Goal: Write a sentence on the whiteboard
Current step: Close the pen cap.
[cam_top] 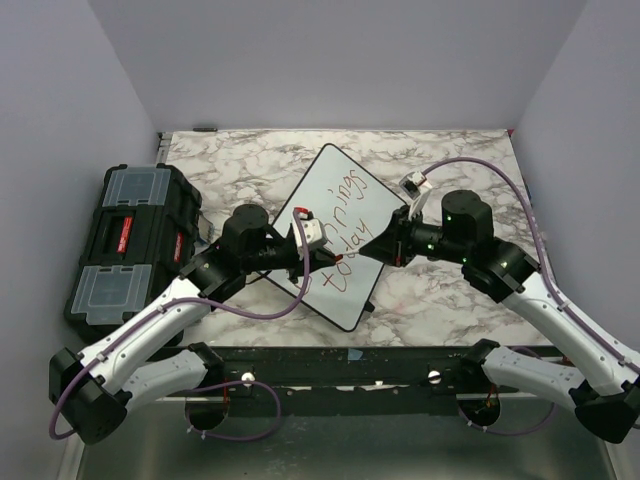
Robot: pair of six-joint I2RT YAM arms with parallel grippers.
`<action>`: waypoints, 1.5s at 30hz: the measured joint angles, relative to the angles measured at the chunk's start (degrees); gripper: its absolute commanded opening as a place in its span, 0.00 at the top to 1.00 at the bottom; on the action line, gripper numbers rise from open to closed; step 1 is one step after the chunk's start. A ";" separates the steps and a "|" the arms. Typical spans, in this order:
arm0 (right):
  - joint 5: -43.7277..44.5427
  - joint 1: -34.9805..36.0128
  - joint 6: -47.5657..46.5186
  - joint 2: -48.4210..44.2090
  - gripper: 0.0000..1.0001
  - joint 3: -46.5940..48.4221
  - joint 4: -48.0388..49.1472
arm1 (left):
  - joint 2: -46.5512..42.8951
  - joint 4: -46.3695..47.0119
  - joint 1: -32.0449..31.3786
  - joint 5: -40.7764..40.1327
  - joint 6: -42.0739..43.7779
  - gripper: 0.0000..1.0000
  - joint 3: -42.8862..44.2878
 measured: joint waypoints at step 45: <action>0.24 0.00 1.05 0.22 0.99 -0.68 2.23 | 2.16 -0.02 0.00 -1.86 -0.17 1.00 0.96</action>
